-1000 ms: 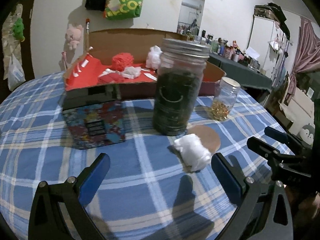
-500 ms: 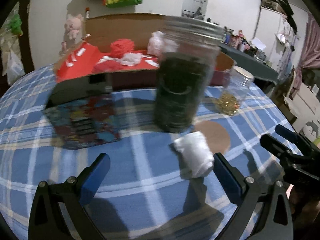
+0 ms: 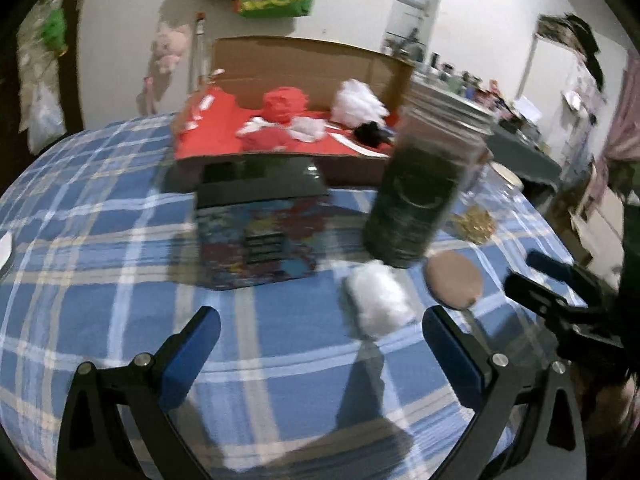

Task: Organize soft objects
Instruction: 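Grasp the white cotton roll with the left tool while the right tool grasps the tan sponge, then carry the white roll and tan sponge into the box with both tools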

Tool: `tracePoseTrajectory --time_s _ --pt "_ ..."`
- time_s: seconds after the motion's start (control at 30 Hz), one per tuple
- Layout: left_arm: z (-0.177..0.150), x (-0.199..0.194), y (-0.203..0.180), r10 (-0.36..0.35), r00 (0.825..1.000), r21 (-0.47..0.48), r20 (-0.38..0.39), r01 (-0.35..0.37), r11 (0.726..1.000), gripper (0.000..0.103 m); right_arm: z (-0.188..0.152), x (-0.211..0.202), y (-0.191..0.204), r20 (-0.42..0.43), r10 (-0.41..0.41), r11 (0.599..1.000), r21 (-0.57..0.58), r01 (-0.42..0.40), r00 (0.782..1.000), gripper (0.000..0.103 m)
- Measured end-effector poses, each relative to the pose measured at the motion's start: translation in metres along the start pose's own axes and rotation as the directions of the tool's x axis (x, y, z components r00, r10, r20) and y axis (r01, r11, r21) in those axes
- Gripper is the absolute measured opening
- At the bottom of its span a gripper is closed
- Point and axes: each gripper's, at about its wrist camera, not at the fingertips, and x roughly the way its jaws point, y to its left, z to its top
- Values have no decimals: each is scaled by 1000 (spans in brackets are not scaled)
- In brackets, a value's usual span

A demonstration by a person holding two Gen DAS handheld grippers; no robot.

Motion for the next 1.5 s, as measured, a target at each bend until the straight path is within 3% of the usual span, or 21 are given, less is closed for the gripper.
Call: tracePoseTrajectory --time_s 0.23,0.33,0.53,0.63,0.7,0.8,0.93,1.17,1.5 --pt "6 16 -19 -22 999 81 -28 25 996 89 10 14 8 -61 88 993 -72 -92 994 88" --pt "9 20 -19 -37 999 89 -34 40 995 83 13 18 14 -82 118 987 -98 -126 990 83" --pt "11 29 -21 -70 995 109 -65 77 991 62 17 33 30 -146 154 974 -143 -175 977 64" --pt "11 31 -22 -83 994 121 -69 91 988 44 17 42 38 -184 161 968 -164 -192 970 50" --pt "11 32 -23 -99 992 123 -73 107 987 25 15 47 43 -204 153 966 -173 -190 967 43" --pt "11 28 -23 -123 990 114 -75 131 985 17 13 44 47 -194 162 964 -179 -198 967 26" --pt "13 14 -29 -148 987 134 -61 156 979 17 9 37 48 -169 172 968 -156 -199 970 18" --pt "23 -7 -33 -152 988 160 -13 152 975 17 19 6 45 -78 165 977 -125 -174 983 18" --pt "29 -11 -29 -139 990 148 2 137 979 17 25 0 34 -63 146 984 -93 -151 987 18"
